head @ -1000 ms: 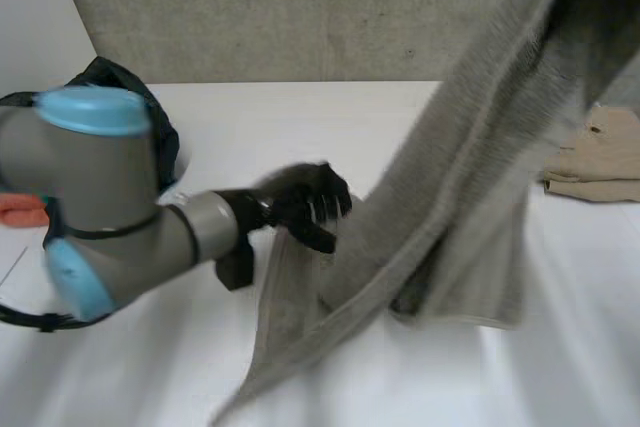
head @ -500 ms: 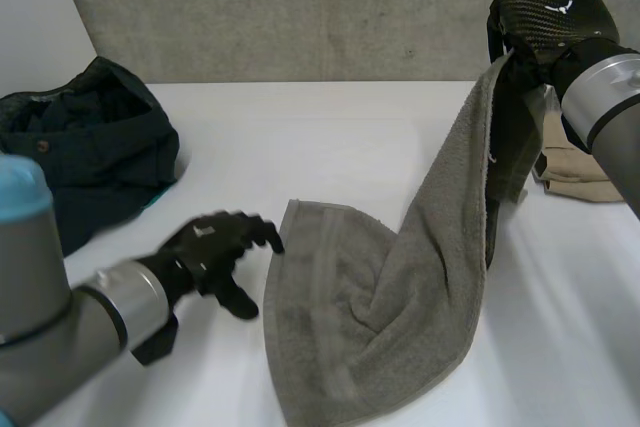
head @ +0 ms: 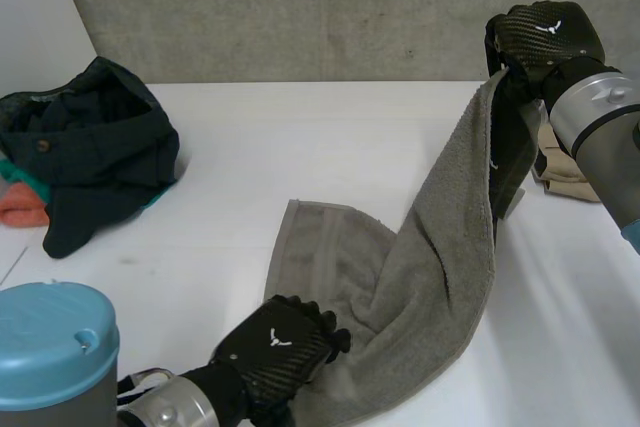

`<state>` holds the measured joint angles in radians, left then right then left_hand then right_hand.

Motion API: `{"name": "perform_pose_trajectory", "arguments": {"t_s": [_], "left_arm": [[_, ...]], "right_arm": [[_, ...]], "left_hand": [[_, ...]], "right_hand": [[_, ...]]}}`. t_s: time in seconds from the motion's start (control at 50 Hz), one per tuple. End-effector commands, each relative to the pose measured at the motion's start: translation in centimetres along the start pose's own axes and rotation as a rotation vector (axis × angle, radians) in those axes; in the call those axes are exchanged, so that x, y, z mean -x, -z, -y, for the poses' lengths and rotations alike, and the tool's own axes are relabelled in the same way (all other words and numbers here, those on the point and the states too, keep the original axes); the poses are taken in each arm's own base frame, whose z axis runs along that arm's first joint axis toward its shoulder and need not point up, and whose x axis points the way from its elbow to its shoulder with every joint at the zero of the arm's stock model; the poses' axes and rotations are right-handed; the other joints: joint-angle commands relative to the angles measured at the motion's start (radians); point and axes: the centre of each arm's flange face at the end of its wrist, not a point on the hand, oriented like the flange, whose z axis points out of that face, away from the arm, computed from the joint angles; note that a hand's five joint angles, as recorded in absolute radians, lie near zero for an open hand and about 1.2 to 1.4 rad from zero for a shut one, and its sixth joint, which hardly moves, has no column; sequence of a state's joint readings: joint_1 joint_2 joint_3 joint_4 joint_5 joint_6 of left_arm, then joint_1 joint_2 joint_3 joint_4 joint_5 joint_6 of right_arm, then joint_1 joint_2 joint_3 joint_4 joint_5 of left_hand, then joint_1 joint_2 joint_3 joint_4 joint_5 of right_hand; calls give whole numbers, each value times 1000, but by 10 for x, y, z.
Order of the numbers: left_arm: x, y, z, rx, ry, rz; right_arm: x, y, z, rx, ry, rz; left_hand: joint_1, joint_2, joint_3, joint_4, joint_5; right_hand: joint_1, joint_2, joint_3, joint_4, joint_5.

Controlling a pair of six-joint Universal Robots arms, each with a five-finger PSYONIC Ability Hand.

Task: Fold the laundry.

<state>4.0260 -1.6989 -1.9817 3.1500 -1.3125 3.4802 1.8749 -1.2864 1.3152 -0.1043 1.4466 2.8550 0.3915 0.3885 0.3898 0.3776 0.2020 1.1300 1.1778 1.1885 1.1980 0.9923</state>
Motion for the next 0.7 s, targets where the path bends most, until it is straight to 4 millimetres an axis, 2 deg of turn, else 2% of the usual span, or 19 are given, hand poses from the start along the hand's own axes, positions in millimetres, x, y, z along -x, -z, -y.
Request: {"name": "perform_pose_trajectory", "arguments": {"t_s": [0.02,0.2,0.4,0.48,0.5,0.58,0.64,0.7], "left_arm": [[6,10,-9,43,-78,43],[-2,9,-17,54,-103,11],[-12,-20,-25,30,-136,-25],[-12,-32,-27,31,-130,-29],[-11,-36,-26,21,-131,-28],[-9,-40,-21,2,-124,-20],[-7,-40,-16,-17,-109,-8],[2,-34,4,-78,-95,43]], "right_arm": [[0,0,0,0,2,0],[1,1,-4,11,0,3],[2,3,-8,21,-1,4],[2,4,-9,29,-2,5],[2,5,-10,32,-2,4],[-3,5,-10,33,2,-8],[-11,7,-6,34,31,-26],[-20,10,0,33,89,-47]], "left_hand": [[-58,-55,-56,-44,-43],[-43,-40,-41,-29,-28],[127,130,129,141,142],[332,335,334,346,347],[536,539,538,550,551],[1003,1006,1005,1017,1018],[1005,1008,1006,1019,1020],[1005,1008,1006,1019,1020]], "right_hand": [[266,218,208,198,229],[266,218,208,198,229],[266,218,208,198,229],[266,218,208,198,229],[266,218,208,198,229],[266,218,208,198,229],[266,218,208,198,229],[266,218,208,198,229]]}}
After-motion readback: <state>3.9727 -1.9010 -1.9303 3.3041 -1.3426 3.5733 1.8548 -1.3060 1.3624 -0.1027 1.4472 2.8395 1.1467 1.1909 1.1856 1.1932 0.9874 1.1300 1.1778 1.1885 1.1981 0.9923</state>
